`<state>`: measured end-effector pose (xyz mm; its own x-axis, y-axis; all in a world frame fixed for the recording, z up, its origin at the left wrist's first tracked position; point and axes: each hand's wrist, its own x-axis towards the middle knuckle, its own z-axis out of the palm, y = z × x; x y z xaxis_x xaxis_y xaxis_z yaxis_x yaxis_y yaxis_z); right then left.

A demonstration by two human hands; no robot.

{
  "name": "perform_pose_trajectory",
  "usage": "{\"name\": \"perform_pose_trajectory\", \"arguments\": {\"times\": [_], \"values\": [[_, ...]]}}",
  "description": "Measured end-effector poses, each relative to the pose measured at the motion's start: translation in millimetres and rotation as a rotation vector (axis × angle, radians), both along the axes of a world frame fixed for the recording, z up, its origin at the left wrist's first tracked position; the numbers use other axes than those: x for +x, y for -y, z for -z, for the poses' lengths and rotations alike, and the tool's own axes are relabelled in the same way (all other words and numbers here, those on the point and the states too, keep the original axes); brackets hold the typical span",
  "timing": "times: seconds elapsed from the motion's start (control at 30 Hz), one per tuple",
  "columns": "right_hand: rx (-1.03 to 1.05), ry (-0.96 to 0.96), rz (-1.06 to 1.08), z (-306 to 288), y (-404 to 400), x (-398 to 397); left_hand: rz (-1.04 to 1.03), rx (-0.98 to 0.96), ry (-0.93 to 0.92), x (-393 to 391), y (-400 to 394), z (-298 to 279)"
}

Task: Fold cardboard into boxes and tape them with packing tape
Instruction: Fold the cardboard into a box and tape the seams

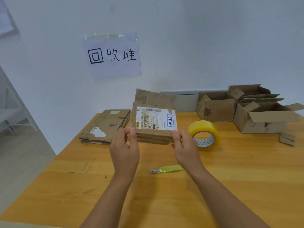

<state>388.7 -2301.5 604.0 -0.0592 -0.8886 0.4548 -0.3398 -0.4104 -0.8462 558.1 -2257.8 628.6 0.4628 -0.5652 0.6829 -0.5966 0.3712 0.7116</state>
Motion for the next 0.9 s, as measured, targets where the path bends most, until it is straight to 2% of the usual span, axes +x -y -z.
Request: {"name": "perform_pose_trajectory", "arguments": {"times": [0.1,0.2,0.33,0.43,0.53,0.6,0.8,0.9], "values": [[-0.034,0.042,0.040,-7,-7,-12,0.044,0.046,-0.039,-14,-4,-6],[-0.018,0.142,-0.034,-13,-13,-34,0.198,0.059,-0.112,-28,-12,-9],[-0.007,0.135,-0.139,-22,-27,-71,0.441,0.143,-0.332,-41,-18,-16],[0.143,0.142,-0.084,-31,-36,-93,0.525,0.238,-0.495,-50,-18,-23],[0.283,0.245,-0.070,-37,-39,-108,0.504,0.364,-0.452,-54,-10,-27],[0.311,0.269,-0.084,-43,-43,-114,0.565,0.428,-0.396,-55,-5,-30],[0.192,0.209,-0.023,-52,-46,-140,0.666,0.539,-0.249,-71,2,-36],[0.190,0.108,0.048,-53,-45,-159,0.651,0.626,-0.145,-90,9,-40]]}}
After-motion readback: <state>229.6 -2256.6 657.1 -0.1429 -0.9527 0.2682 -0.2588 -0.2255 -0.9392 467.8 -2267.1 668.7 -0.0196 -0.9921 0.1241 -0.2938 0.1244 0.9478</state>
